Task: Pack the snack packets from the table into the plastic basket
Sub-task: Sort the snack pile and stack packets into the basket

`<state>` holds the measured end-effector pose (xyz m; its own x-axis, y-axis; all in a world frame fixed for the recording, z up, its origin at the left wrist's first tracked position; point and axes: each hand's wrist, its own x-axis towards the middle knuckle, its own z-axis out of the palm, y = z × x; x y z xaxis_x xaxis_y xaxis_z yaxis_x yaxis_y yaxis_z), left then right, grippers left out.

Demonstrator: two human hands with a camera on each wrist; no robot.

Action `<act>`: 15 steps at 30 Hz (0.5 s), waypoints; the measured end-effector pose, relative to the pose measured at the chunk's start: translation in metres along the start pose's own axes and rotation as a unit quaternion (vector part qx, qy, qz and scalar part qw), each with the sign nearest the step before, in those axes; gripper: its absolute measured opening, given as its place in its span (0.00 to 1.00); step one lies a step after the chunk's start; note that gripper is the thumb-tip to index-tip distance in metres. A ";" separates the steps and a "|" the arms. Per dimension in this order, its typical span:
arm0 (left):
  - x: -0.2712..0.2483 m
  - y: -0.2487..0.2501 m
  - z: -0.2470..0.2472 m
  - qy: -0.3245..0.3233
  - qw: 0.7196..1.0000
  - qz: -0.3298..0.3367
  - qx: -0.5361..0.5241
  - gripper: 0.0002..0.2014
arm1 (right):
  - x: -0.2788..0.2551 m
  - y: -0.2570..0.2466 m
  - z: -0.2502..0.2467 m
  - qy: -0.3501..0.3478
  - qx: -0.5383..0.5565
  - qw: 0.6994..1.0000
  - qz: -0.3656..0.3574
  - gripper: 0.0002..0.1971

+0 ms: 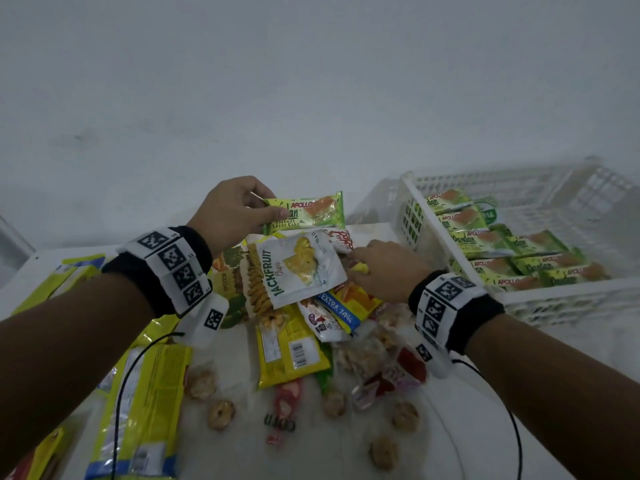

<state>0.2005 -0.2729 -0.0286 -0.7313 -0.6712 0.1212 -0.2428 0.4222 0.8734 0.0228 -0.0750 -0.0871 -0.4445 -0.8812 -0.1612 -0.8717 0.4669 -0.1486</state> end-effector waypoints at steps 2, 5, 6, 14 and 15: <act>-0.001 0.001 0.003 -0.003 1.000 0.003 0.010 0.21 | -0.002 -0.008 0.002 -0.014 0.041 0.998 -0.050 0.18; -0.002 0.003 0.005 -0.003 1.000 0.008 0.019 0.21 | -0.001 -0.018 0.005 -0.021 0.080 0.992 -0.095 0.20; -0.003 0.004 0.005 -0.003 1.000 0.009 0.020 0.21 | 0.000 -0.019 0.006 -0.026 0.081 0.991 -0.100 0.21; -0.010 0.002 0.006 -0.001 1.000 0.000 0.010 0.25 | -0.010 0.005 0.003 -0.095 -0.038 0.994 -0.032 0.31; -0.011 0.001 0.006 -0.001 1.000 -0.002 0.010 0.24 | -0.013 0.006 0.003 -0.108 -0.052 0.992 -0.032 0.34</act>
<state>0.2044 -0.2611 -0.0322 -0.7321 -0.6712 0.1167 -0.2576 0.4313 0.8646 0.0239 -0.0599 -0.0891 -0.3433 -0.8671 -0.3609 -0.9180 0.3910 -0.0662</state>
